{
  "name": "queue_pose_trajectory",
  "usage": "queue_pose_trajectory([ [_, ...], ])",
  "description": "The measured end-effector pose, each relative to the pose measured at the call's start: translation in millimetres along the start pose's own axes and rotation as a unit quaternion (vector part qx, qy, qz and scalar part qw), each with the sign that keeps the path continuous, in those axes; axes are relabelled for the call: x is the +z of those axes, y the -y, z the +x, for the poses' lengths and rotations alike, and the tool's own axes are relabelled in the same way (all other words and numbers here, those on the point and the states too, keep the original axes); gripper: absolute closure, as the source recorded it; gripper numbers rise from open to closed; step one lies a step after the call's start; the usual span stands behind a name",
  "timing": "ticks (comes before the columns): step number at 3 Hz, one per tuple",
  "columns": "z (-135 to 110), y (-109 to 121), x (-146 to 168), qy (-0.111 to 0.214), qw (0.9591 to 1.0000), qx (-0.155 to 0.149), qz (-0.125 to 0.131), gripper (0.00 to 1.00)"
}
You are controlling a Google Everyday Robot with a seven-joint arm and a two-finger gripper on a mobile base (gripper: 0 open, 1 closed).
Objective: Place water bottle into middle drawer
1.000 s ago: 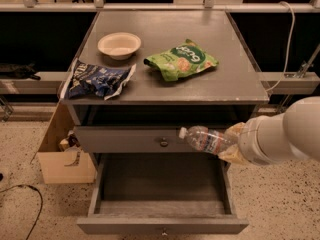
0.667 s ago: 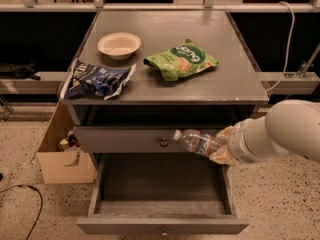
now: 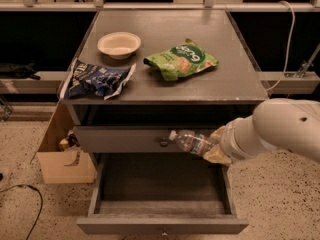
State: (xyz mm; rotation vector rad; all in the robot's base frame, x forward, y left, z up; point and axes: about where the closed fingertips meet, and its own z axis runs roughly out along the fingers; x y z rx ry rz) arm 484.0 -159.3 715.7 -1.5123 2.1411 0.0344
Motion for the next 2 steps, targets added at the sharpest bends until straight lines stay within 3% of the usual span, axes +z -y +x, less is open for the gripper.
queue_pose_trajectory([
  [1, 3.3, -11.0, 51.3, -0.004, 0.9989, 0.025, -0.038, 1.00],
  [2, 3.3, -11.0, 51.3, -0.004, 0.9989, 0.025, -0.038, 1.00],
])
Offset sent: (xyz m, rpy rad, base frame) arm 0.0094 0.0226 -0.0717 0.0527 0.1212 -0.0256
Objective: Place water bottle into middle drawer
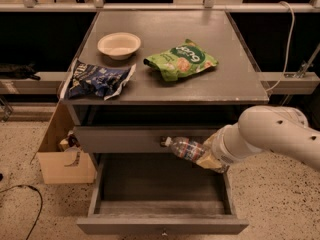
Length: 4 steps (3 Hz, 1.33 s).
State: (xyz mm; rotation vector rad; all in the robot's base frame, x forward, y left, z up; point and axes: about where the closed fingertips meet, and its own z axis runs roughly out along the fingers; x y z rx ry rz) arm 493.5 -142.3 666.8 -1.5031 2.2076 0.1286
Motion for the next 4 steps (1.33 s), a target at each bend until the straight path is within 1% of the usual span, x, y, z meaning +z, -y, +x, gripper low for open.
queue_pose_trajectory([
  [1, 2.5, -15.0, 29.6, -0.016, 0.9994, -0.004, -0.032, 1.00],
  [2, 17.9, -41.5, 54.5, -0.025, 0.9981, -0.005, -0.057, 1.00],
  [3, 17.9, -41.5, 54.5, -0.025, 0.9981, -0.005, -0.057, 1.00],
  [4, 17.0, -40.6, 67.3, -0.032, 0.9972, -0.005, -0.067, 1.00],
])
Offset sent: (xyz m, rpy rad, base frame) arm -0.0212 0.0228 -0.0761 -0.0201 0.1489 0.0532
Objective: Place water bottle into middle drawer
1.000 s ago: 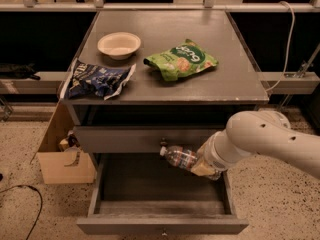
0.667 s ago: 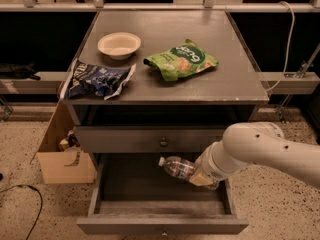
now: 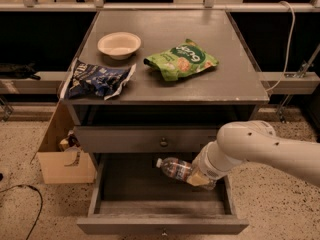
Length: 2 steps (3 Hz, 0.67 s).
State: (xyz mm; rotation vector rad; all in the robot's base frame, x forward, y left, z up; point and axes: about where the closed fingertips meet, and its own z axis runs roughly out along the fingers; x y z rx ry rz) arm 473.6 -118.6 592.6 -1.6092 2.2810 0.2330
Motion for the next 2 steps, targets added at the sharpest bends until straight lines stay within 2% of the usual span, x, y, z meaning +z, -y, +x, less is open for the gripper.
queue_pose_trajectory([
  [2, 13.9, -3.9, 62.7, -0.028, 0.9978, 0.013, -0.059, 1.00],
])
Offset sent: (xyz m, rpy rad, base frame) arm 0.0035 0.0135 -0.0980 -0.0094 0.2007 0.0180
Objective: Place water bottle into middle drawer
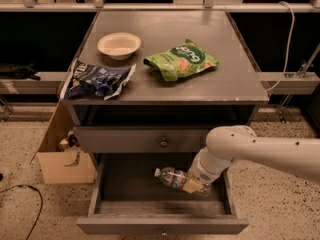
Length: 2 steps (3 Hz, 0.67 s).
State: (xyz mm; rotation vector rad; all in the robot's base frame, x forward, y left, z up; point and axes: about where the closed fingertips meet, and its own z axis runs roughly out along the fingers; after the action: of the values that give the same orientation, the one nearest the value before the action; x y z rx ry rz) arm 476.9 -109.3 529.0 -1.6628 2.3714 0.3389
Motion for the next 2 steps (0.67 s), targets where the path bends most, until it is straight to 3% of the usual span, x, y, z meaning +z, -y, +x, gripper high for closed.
queue_pose_trajectory([
  [1, 5.2, -3.8, 24.3, -0.006, 0.9997, 0.005, -0.022, 1.00],
  [2, 5.2, -3.8, 24.3, -0.006, 0.9997, 0.005, -0.022, 1.00],
])
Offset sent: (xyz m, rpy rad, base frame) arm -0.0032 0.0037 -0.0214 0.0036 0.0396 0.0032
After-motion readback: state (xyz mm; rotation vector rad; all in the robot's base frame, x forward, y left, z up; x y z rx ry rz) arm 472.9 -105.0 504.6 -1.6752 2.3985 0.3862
